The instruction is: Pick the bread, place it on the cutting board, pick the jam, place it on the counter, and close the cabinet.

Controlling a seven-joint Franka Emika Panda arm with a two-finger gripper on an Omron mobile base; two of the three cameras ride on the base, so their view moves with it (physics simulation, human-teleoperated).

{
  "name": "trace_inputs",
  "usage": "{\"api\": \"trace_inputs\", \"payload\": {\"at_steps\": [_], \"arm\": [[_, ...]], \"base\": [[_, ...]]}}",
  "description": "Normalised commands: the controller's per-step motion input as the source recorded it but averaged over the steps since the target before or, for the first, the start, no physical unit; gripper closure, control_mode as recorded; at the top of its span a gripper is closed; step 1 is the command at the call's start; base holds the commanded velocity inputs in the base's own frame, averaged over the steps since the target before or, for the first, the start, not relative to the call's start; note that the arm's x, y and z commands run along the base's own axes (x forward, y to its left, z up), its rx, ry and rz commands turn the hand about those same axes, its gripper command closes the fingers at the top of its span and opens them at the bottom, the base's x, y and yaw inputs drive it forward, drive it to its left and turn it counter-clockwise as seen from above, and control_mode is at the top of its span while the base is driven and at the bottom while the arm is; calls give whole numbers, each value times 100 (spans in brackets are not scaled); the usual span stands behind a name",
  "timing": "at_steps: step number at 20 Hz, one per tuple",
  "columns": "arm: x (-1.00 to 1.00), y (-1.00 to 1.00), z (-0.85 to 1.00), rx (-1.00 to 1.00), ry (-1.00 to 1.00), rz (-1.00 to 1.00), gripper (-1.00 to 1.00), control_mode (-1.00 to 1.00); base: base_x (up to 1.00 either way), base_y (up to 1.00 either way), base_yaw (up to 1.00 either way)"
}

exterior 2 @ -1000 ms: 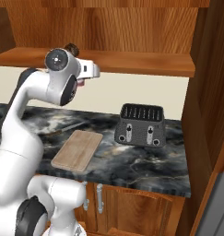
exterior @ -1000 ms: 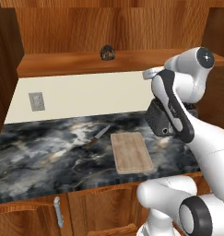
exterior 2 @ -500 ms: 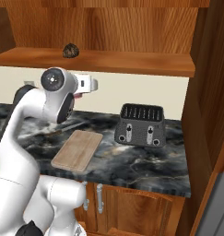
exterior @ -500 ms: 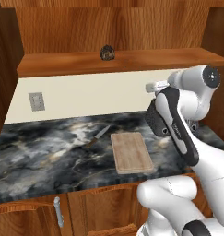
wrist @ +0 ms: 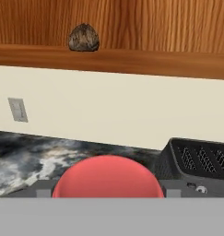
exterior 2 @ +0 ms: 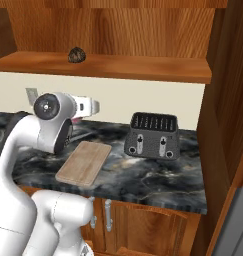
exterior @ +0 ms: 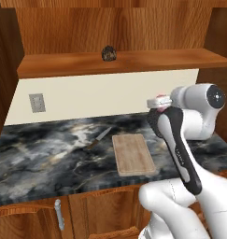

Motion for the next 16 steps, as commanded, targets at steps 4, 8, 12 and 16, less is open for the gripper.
{"api": "trace_inputs", "payload": {"at_steps": [4, 8, 12, 16], "arm": [[-17, 34, -29, 0, 0, 0, 100, -100], [-1, 42, -27, 0, 0, 0, 100, -100], [0, 45, -21, 0, 3, 0, 100, -100], [0, 43, -19, 0, 6, 0, 100, -100]], "base": [[0, 0, 0], [0, 0, 0], [0, 0, 0], [0, 0, 0]]}}
